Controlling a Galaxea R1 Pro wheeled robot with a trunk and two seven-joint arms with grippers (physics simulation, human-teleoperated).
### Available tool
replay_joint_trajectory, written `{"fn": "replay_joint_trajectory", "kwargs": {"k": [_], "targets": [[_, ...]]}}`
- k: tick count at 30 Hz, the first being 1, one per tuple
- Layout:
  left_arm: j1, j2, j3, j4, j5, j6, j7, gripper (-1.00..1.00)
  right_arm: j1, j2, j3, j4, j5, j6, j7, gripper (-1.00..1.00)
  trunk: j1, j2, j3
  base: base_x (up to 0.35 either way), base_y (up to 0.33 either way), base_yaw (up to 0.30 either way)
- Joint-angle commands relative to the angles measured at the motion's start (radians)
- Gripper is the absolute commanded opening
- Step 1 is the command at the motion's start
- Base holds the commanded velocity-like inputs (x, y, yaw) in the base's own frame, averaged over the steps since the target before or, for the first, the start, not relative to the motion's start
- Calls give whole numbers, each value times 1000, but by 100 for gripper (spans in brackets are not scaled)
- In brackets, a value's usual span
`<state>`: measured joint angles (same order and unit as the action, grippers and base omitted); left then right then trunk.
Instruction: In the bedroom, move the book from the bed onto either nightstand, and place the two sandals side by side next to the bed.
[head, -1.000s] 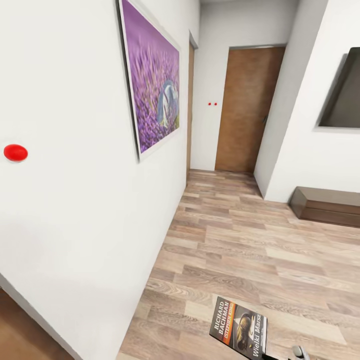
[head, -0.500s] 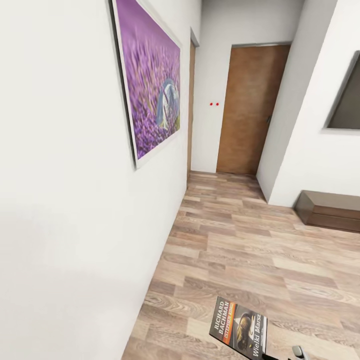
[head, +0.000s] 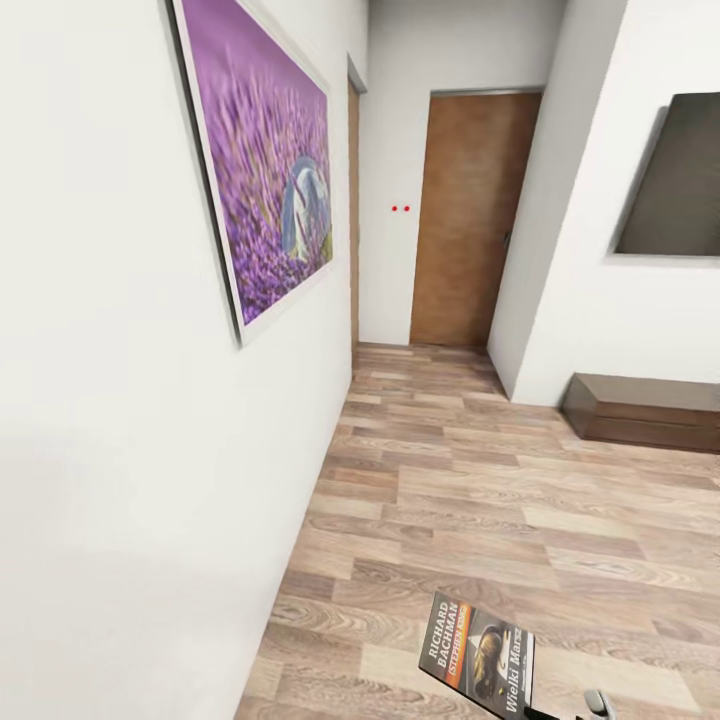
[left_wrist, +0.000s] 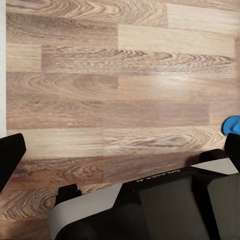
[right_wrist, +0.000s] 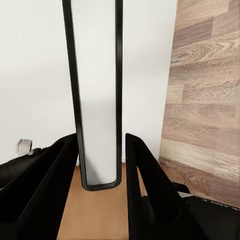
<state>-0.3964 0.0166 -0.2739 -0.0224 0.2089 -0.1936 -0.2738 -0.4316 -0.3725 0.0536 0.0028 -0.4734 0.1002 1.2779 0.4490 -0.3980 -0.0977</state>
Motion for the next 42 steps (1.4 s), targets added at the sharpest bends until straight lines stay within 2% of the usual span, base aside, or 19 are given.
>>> {"fn": "replay_joint_trajectory", "kwargs": {"k": [1,12,31,42], "targets": [[-1,0,-8,1,10,-3,-4,100,-1,0,5,0,-8,10,3,-100,1,-2,-2,234,123,-19],[-1,0,-8,1,9,-3,-4,100,-1,0,5,0,-8,10,3,-100,1,-2,-2,296,72,-19],[-1,0,-8,1,9,-3,-4,100,-1,0,5,0,-8,10,3,-100,1,-2,-2,32,1,-268],[-1,0,-8,1,9,-3,-4,100,-1,0,5,2,-8,10,1,-100,1,-2,-2,280,0,-24]]}}
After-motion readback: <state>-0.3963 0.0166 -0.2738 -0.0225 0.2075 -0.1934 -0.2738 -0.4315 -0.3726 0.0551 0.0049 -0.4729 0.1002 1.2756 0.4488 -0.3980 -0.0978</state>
